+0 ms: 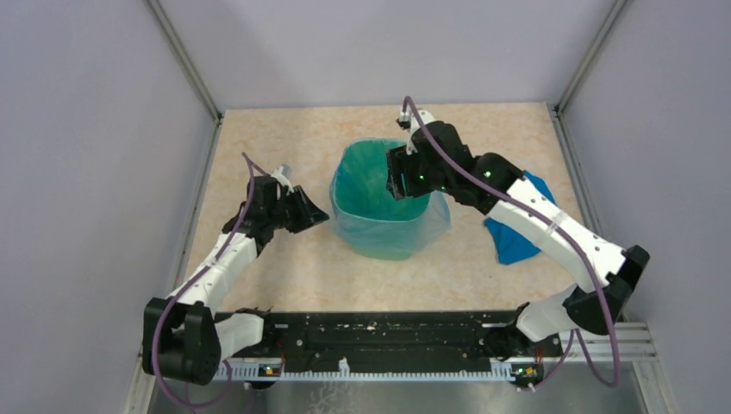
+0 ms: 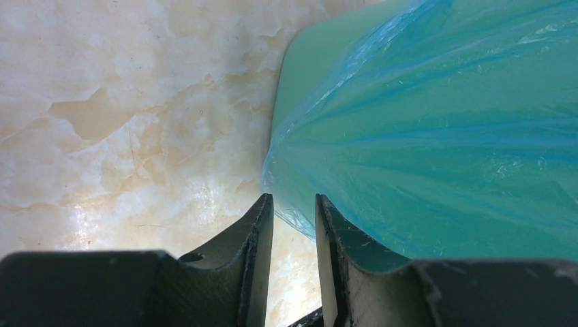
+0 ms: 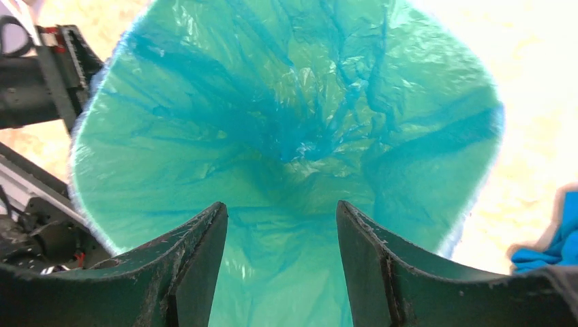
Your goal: Put the trash bags into the trash bin
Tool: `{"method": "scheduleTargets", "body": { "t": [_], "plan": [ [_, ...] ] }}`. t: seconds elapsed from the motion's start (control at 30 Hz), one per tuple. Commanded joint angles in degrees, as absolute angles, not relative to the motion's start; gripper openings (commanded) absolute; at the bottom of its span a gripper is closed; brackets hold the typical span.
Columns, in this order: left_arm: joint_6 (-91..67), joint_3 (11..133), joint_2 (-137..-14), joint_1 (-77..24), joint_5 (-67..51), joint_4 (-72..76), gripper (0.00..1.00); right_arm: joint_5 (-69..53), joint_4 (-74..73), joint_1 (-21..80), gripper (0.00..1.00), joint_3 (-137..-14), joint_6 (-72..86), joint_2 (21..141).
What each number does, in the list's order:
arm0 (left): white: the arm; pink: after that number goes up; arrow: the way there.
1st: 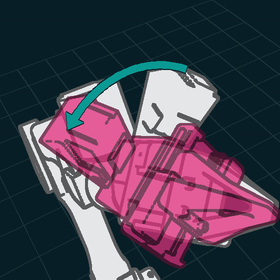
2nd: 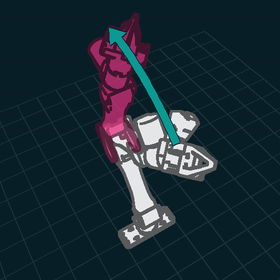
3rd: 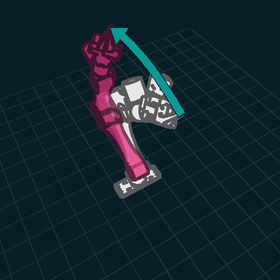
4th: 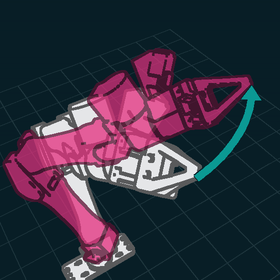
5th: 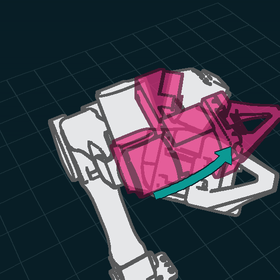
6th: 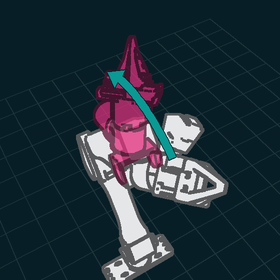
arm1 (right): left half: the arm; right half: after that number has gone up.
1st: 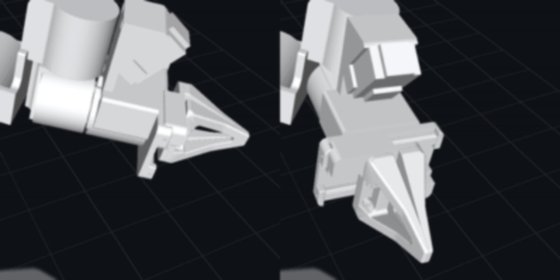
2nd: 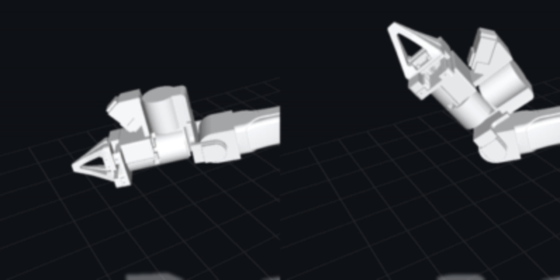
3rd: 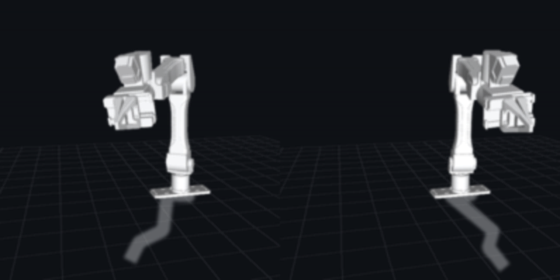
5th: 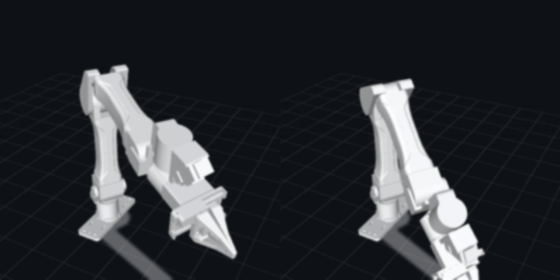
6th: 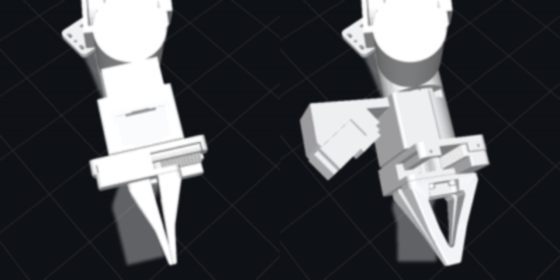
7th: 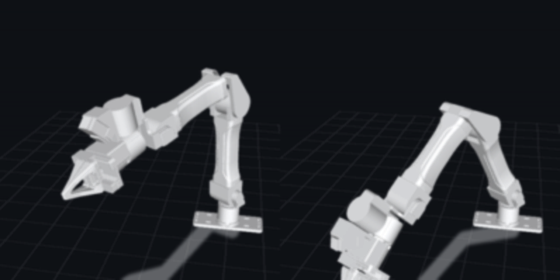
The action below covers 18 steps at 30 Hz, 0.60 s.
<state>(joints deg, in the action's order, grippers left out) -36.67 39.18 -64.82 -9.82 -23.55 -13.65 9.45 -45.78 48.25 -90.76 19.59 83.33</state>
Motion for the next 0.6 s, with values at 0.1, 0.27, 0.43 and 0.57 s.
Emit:
{"method": "scheduleTargets", "body": {
  "t": [0.1,0.27,0.43,0.57],
  "plan": [
    [-35.6,41.9,-65.4,-10.0,-24.4,-11.6,0.35,17.5,-44.9,48.5,0.60,-87.0,22.4,71.3],
    [-34.9,42.5,-64.9,-10.0,-24.6,-12.4,0.33,22.7,-47.0,48.4,0.58,-80.4,25.5,63.8],
    [-34.9,42.8,-64.6,-10.0,-25.1,-12.1,0.32,27.7,-49.2,48.4,0.50,-73.8,29.1,57.3],
    [-35.0,43.3,-65.0,-10.1,-26.0,-11.9,0.29,31.3,-49.3,48.1,0.38,-67.6,32.5,53.7]
  ]
}}
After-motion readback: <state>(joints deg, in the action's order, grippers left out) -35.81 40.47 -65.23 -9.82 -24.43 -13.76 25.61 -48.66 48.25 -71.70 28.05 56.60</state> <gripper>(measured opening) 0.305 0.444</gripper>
